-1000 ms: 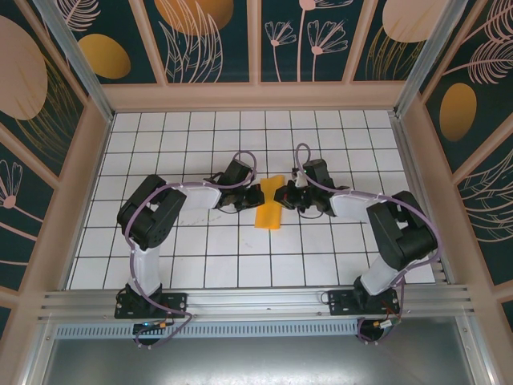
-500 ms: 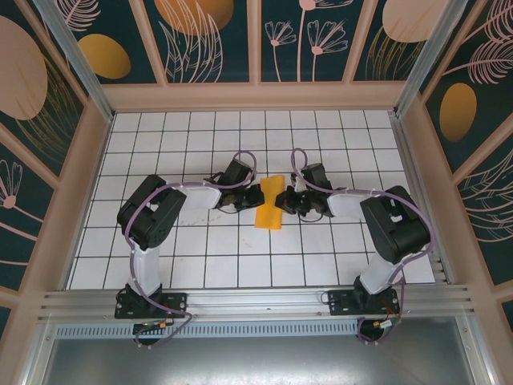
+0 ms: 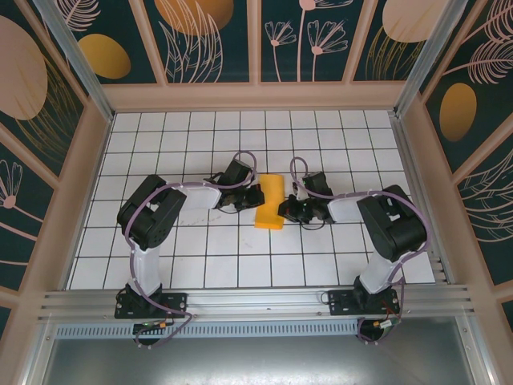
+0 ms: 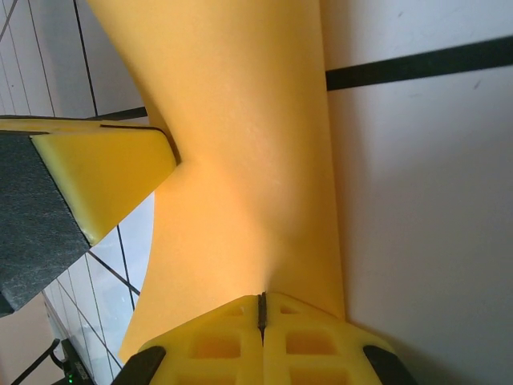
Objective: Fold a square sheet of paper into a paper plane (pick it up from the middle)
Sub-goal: Fold the square sheet of paper in half at the center of the table.
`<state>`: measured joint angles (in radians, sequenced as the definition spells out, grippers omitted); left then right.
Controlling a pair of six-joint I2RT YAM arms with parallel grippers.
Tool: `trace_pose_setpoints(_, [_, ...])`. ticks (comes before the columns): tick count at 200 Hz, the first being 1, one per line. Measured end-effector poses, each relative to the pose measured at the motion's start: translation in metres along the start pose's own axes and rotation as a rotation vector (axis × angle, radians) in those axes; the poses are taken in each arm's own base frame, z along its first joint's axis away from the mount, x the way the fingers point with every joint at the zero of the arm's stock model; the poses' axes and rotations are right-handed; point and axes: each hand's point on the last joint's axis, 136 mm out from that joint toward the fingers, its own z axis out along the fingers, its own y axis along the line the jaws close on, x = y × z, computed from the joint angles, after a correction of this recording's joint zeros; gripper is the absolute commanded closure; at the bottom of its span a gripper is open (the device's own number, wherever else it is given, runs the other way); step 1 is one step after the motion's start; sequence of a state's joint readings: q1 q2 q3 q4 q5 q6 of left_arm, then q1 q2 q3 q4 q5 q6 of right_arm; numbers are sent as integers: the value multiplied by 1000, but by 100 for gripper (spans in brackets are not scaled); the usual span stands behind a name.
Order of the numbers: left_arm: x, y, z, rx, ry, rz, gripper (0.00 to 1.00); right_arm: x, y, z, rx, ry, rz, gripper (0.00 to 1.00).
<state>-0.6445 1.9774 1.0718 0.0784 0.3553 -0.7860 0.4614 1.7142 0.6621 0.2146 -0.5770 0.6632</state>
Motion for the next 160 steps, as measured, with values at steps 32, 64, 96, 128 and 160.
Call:
trace_pose_setpoints(32, [0, 0, 0, 0, 0, 1, 100, -6, 15, -12, -35, -34, -27, 100])
trace_pose_setpoints(64, [0, 0, 0, 0, 0, 1, 100, -8, 32, -21, -100, -61, -57, 100])
trace_pose_setpoints(96, [0, 0, 0, 0, 0, 1, 100, 12, 15, -16, -95, -15, -16, 100])
trace_pose_setpoints(128, [0, 0, 0, 0, 0, 7, 100, 28, -5, -10, -62, 21, 18, 100])
trace_pose_setpoints(160, [0, 0, 0, -1, 0, 9, 100, 28, -5, -11, -64, 18, 15, 100])
